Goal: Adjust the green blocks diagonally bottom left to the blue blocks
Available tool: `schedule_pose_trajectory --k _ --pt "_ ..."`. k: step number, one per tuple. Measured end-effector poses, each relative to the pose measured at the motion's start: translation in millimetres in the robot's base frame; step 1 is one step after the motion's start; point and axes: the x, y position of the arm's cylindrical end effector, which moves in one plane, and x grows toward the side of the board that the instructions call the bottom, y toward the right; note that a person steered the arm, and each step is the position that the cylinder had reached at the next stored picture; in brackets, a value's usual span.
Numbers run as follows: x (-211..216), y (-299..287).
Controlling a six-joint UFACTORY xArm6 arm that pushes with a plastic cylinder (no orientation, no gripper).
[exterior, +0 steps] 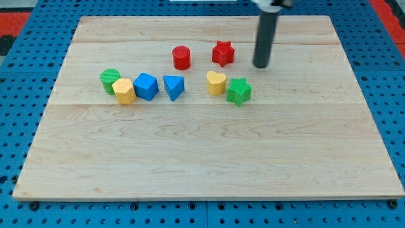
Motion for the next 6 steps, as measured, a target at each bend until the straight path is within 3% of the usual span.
schedule_pose_trajectory --k 1,2,3,4,6 --pt "24 -13" --pt "77 -33" --pt "103 -86" --pt "105 -185" --pt "107 -261"
